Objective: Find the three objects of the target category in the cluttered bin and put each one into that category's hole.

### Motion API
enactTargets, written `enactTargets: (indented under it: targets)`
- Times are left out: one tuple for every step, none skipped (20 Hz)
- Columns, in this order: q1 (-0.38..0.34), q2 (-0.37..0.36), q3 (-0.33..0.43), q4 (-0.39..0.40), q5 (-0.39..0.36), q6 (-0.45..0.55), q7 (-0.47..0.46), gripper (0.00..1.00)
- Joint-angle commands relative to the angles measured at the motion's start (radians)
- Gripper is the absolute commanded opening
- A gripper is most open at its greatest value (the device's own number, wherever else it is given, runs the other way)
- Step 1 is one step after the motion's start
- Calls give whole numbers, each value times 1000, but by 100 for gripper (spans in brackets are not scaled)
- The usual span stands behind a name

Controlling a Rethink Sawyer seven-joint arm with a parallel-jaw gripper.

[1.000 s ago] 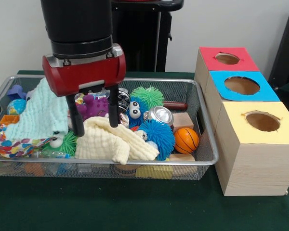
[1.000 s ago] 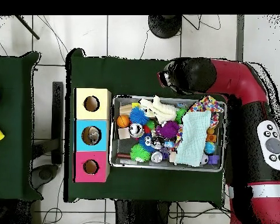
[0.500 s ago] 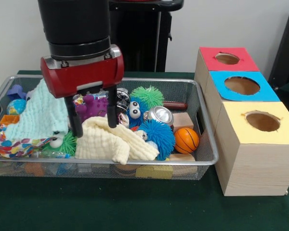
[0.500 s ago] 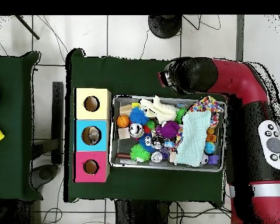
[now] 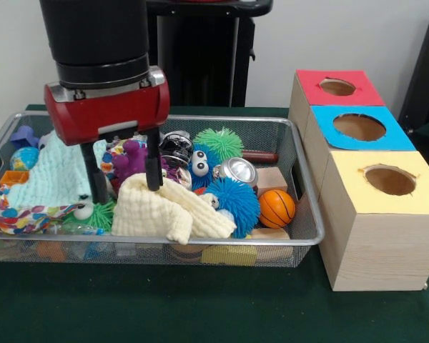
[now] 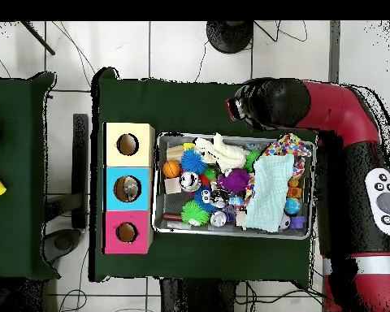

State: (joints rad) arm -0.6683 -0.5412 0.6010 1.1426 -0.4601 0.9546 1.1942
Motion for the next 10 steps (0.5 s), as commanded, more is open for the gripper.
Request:
enactTargets:
  targets:
    - [-24, 39, 54, -4, -62, 132, -386, 100]
    - [-25, 40, 54, -4, -64, 132, -390, 100]
    - [-24, 40, 54, -6, -64, 132, -393, 100]
    - [-24, 40, 52, -5, -63, 132, -393, 100]
    - [-24, 41, 52, -5, -63, 131, -395, 100]
    - [-23, 41, 51, -5, -62, 130, -396, 100]
    - [-24, 42, 50, -4, -61, 129, -398, 100]
    - [-24, 43, 50, -4, -60, 129, -398, 100]
    - [-23, 44, 49, -4, -59, 128, -401, 100]
    - [-23, 44, 48, -5, -58, 128, -404, 100]
